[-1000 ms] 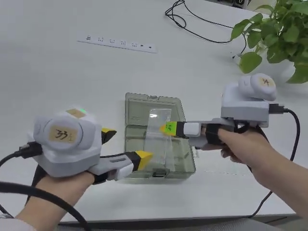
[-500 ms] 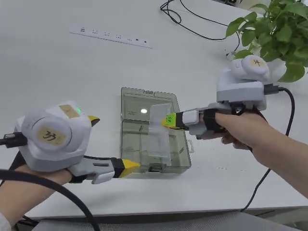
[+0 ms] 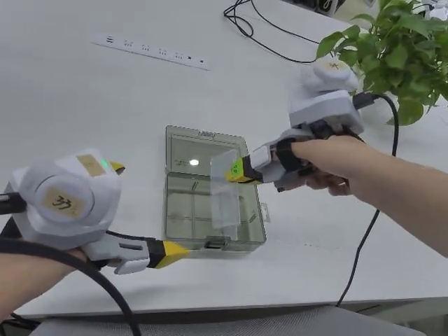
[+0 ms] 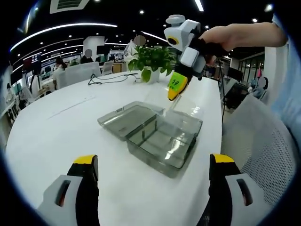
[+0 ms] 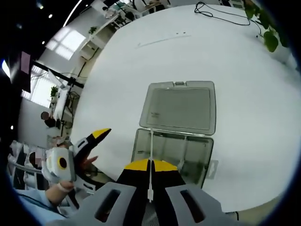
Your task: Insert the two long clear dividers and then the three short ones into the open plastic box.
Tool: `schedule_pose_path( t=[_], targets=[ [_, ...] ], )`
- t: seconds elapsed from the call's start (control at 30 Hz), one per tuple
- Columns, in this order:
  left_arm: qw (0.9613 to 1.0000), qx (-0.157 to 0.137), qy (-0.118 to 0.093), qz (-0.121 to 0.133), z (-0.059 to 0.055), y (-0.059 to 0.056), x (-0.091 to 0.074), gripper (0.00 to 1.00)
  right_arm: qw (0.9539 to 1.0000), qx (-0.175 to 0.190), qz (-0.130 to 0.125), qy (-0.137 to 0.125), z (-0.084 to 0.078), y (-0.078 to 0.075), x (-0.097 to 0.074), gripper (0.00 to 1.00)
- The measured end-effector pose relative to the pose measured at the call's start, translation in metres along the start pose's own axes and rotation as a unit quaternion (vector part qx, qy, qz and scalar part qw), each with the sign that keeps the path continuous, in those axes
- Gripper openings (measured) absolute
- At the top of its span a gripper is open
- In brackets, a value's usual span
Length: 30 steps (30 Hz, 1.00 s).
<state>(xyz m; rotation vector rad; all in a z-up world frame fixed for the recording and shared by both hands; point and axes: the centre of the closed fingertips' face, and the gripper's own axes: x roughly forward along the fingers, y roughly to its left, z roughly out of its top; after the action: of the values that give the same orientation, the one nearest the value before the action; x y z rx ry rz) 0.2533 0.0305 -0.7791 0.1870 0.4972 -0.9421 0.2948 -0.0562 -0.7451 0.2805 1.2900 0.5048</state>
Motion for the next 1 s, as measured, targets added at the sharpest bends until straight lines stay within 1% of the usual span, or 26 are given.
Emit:
schedule_pose_path(
  t=[0.03,0.1,0.13,0.17,0.2,0.27,0.37,0.43,0.47,0.63,0.67,0.7,0.77,0.8,0.87,0.93,1.0],
  targets=[
    [1.0000,-0.001,-0.002,-0.003,-0.001,0.000,0.000,1.00,0.9999,0.008,-0.005,0.007,0.000,0.000,0.001,0.02],
    [1.0000,-0.002,-0.007,-0.004,-0.001,-0.001,0.001,1.00,0.9999,0.005,-0.009,0.014,0.003,-0.002,0.003,0.02],
    [1.0000,0.002,-0.009,-0.004,-0.001,-0.001,0.001,1.00,0.9996,0.005,-0.017,0.023,0.001,-0.003,0.003,0.02],
    [0.9999,0.004,-0.009,-0.004,-0.001,-0.001,0.001,1.00,0.9995,0.003,-0.018,0.025,0.001,-0.003,0.004,0.02],
    [0.9998,0.009,-0.014,-0.007,0.000,-0.002,0.001,1.00,0.9991,0.005,-0.025,0.033,-0.003,-0.001,0.004,0.02],
    [0.9997,0.009,-0.019,-0.009,0.002,-0.003,0.001,1.00,0.9989,0.005,-0.028,0.036,-0.004,0.000,0.007,0.02],
    [0.9997,0.016,-0.018,-0.009,0.002,-0.003,0.003,1.00,0.9982,0.012,-0.032,0.050,-0.007,0.001,0.012,0.02],
    [0.9996,0.019,-0.018,-0.010,0.003,-0.003,0.003,1.00,0.9973,0.018,-0.037,0.060,-0.007,-0.002,0.017,0.02],
    [0.9996,0.019,-0.020,-0.011,0.004,-0.003,0.004,1.00,0.9974,0.017,-0.037,0.059,-0.006,0.000,0.016,0.02],
    [0.9995,0.017,-0.022,-0.013,0.004,-0.004,0.005,1.00,0.9952,0.041,-0.050,0.073,-0.004,-0.009,0.025,0.02],
    [0.9995,0.017,-0.021,-0.013,0.004,-0.004,0.005,1.00,0.9952,0.042,-0.051,0.072,-0.005,-0.009,0.024,0.02],
    [0.9996,0.015,-0.019,-0.013,0.003,-0.005,0.005,1.00,0.9942,0.050,-0.053,0.079,-0.007,-0.010,0.026,0.02],
    [0.9997,0.011,-0.017,-0.015,0.001,-0.006,0.006,1.00,0.9936,0.052,-0.055,0.083,-0.007,-0.011,0.029,0.02],
    [0.9997,0.011,-0.018,-0.015,0.000,-0.006,0.006,1.00,0.9930,0.055,-0.057,0.088,-0.009,-0.012,0.030,0.02],
    [0.9997,0.011,-0.018,-0.015,0.000,-0.007,0.005,1.00,0.9929,0.056,-0.059,0.087,-0.010,-0.011,0.031,0.02],
    [0.9997,0.008,-0.017,-0.016,-0.001,-0.008,0.005,1.00,0.9927,0.057,-0.058,0.089,-0.016,-0.006,0.031,0.02],
    [0.9997,0.009,-0.016,-0.016,-0.002,-0.008,0.005,1.00,0.9926,0.057,-0.059,0.089,-0.016,-0.006,0.033,0.02]
  ],
)
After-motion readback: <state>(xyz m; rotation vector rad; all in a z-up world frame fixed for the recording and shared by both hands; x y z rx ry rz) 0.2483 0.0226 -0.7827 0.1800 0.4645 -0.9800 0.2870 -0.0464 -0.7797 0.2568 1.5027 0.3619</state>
